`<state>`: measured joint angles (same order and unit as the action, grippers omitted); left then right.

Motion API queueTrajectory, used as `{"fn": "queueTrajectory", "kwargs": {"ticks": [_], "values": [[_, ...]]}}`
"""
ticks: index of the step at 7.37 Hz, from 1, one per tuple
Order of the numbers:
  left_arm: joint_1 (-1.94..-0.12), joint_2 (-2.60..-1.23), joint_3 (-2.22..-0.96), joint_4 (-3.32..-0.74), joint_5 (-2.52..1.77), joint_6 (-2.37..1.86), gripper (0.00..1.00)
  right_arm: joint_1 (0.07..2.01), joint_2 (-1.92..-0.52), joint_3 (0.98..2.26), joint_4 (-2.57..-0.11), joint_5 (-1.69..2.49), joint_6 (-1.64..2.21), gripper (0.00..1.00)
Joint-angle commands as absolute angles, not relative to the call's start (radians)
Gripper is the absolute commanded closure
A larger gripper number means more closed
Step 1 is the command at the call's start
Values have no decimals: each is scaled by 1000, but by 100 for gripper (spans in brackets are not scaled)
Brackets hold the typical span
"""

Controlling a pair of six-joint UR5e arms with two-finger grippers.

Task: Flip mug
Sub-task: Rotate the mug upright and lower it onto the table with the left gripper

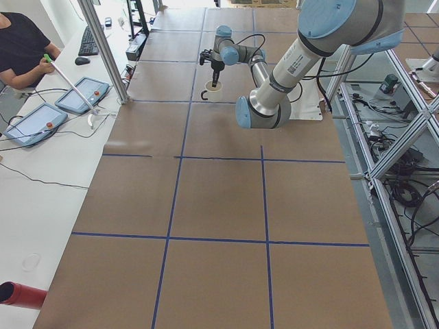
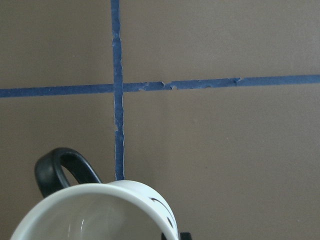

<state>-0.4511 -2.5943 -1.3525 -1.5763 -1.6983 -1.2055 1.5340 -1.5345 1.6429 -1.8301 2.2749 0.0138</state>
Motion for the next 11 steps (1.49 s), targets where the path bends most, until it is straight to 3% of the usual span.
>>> {"fn": "queueTrajectory", "kwargs": {"ticks": [1,2,3,6,11], "values": [[-449,-2570,-1353,-1580,-1680,-1203,100,1534,-1536,1643,-1830,2275,14,0],[-449,-2566,-1354,-1582,-1681,-1204,65,1534,-1536,1643,-1830,2275,14,0],[-448,-2565,-1358,-1585,-1683,-1204,1,1534,-1536,1643,-1830,2275,14,0],[-448,-2566,-1383,-1586,-1690,-1204,0,1534,-1536,1643,-1830,2275,14,0],[-517,-2518,-1601,-1502,-1745,-973,0,1534,-1536,1643,-1830,2275,14,0]]}}
